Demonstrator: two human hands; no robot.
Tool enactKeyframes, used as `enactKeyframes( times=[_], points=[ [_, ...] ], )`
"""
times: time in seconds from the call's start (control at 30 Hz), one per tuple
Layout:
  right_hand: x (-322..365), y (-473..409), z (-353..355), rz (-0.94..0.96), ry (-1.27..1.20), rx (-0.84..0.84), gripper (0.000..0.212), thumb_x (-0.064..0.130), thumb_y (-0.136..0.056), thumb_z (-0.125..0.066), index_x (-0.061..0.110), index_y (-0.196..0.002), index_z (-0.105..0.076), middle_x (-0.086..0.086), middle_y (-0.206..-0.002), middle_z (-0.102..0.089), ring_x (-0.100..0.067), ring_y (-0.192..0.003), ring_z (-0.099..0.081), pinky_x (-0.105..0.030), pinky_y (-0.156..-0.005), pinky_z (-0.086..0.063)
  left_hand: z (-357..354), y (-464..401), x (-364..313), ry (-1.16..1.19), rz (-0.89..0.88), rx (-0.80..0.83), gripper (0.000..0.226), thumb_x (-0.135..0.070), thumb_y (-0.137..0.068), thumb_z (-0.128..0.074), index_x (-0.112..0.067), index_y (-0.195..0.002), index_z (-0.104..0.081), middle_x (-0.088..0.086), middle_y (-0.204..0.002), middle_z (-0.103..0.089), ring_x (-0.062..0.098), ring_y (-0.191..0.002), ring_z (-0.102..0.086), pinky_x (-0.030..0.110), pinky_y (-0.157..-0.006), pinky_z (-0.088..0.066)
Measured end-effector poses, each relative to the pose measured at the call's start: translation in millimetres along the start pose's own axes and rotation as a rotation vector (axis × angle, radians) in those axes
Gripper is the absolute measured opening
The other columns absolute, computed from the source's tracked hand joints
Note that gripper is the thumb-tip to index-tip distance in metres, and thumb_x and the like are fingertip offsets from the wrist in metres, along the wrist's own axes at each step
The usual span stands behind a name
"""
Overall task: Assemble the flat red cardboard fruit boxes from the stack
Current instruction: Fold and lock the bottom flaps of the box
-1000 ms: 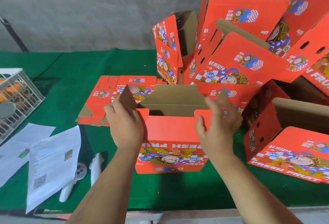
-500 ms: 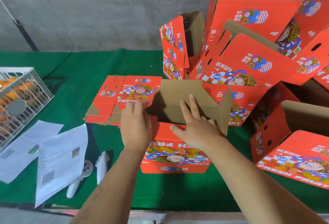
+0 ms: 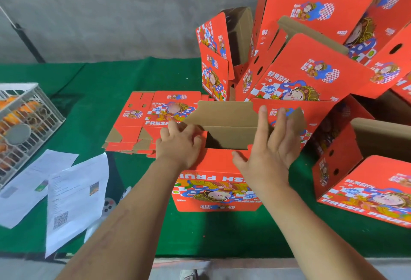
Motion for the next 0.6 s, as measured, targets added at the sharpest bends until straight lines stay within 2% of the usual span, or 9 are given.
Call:
enactKeyframes(
  times=[0.07, 0.13, 0.2, 0.33, 0.37, 0.4, 0.47, 0.53, 0.6],
  points=[
    [-1, 0, 5, 0.022, -0.027, -0.01, 0.122, 0.037, -0.074, -0.085, 0.03, -0.166, -0.004, -0.018, -0.17, -0.005, -0.047, -0.154, -0.014, -0.068, -0.119, -0.023, 1, -3, 1, 0.062, 0.045, -0.021, 0.034, -0.049, -0.103, -0.037, -0.038, -0.134, -0.046, 0.007, -0.129, -0.037, 0.036, -0.125, -0.04, 0.052, -0.107, -0.039],
    [-2, 4, 11, 0.069, -0.101, -0.109, 0.106, 0.025, -0.078, -0.083, 0.03, -0.164, -0.022, -0.02, -0.168, -0.012, -0.047, -0.151, -0.019, -0.064, -0.121, -0.021, -1, -4, 2, 0.086, 0.05, -0.048, 0.032, -0.049, -0.103, -0.039, -0.038, -0.133, -0.041, 0.007, -0.126, -0.038, 0.035, -0.124, -0.04, 0.053, -0.102, -0.042],
    [-4, 7, 17, 0.113, -0.233, -0.216, 0.093, 0.018, -0.082, -0.076, 0.028, -0.161, -0.028, -0.021, -0.168, -0.012, -0.043, -0.154, -0.015, -0.057, -0.124, -0.019, -3, -6, 3, 0.123, 0.052, -0.076, 0.037, -0.048, -0.101, -0.044, -0.035, -0.135, -0.038, 0.007, -0.127, -0.039, 0.035, -0.124, -0.042, 0.054, -0.099, -0.043],
    [-10, 8, 14, 0.167, -0.44, -0.213, 0.085, 0.004, -0.085, -0.07, 0.021, -0.159, -0.031, -0.016, -0.169, -0.007, -0.025, -0.154, -0.025, -0.029, -0.118, -0.037, -6, -13, 6, 0.142, 0.063, -0.099, 0.046, -0.048, -0.101, -0.046, -0.034, -0.143, -0.035, 0.008, -0.154, -0.027, 0.037, -0.136, -0.032, 0.053, -0.108, -0.037],
    [-9, 8, 11, 0.184, -0.456, -0.151, 0.081, 0.004, -0.086, -0.069, 0.019, -0.157, -0.035, -0.012, -0.168, -0.015, -0.022, -0.149, -0.037, -0.032, -0.11, -0.045, -7, -13, 7, 0.138, 0.047, -0.104, 0.046, -0.048, -0.101, -0.046, -0.034, -0.143, -0.034, 0.005, -0.162, -0.022, 0.036, -0.139, -0.028, 0.053, -0.111, -0.033],
    [-8, 8, 6, 0.188, -0.457, -0.064, 0.074, 0.006, -0.087, -0.069, 0.019, -0.154, -0.039, -0.008, -0.163, -0.03, -0.023, -0.139, -0.049, -0.037, -0.101, -0.053, -8, -14, 7, 0.152, 0.025, -0.108, 0.044, -0.047, -0.102, -0.045, -0.035, -0.142, -0.034, -0.001, -0.166, -0.02, 0.035, -0.14, -0.026, 0.052, -0.112, -0.031],
    [-6, 9, -1, 0.213, -0.338, 0.05, 0.048, 0.015, -0.09, -0.069, 0.019, -0.137, -0.06, -0.001, -0.13, -0.065, -0.029, -0.115, -0.061, -0.044, -0.087, -0.057, -7, -12, 7, 0.218, -0.027, -0.145, 0.035, -0.045, -0.101, -0.046, -0.037, -0.134, -0.039, -0.008, -0.156, -0.038, 0.031, -0.132, -0.031, 0.049, -0.109, -0.032],
    [-5, 2, -1, 0.238, -0.192, 0.091, 0.014, 0.028, -0.094, -0.064, 0.024, -0.104, -0.073, 0.005, -0.098, -0.074, -0.029, -0.099, -0.061, -0.042, -0.077, -0.054, -4, -10, 10, 0.296, -0.046, -0.21, 0.029, -0.046, -0.097, -0.053, -0.037, -0.122, -0.042, -0.009, -0.135, -0.054, 0.029, -0.122, -0.036, 0.046, -0.104, -0.033],
    [-9, -16, -2, 0.153, -0.15, 0.177, 0.031, 0.048, -0.096, -0.047, 0.025, -0.088, -0.066, 0.006, -0.081, -0.069, -0.027, -0.084, -0.061, -0.04, -0.069, -0.052, 0, -9, 15, 0.462, -0.016, -0.239, 0.034, -0.056, -0.089, -0.058, -0.041, -0.113, -0.038, -0.007, -0.121, -0.059, 0.026, -0.115, -0.039, 0.042, -0.101, -0.032]
  ],
)
Point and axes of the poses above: each hand's wrist, its own y-axis away from the middle knuckle, its own z-axis out of the back of the hand, x = y × z, the point moved 4 cm from there along -y, towards the middle knuckle
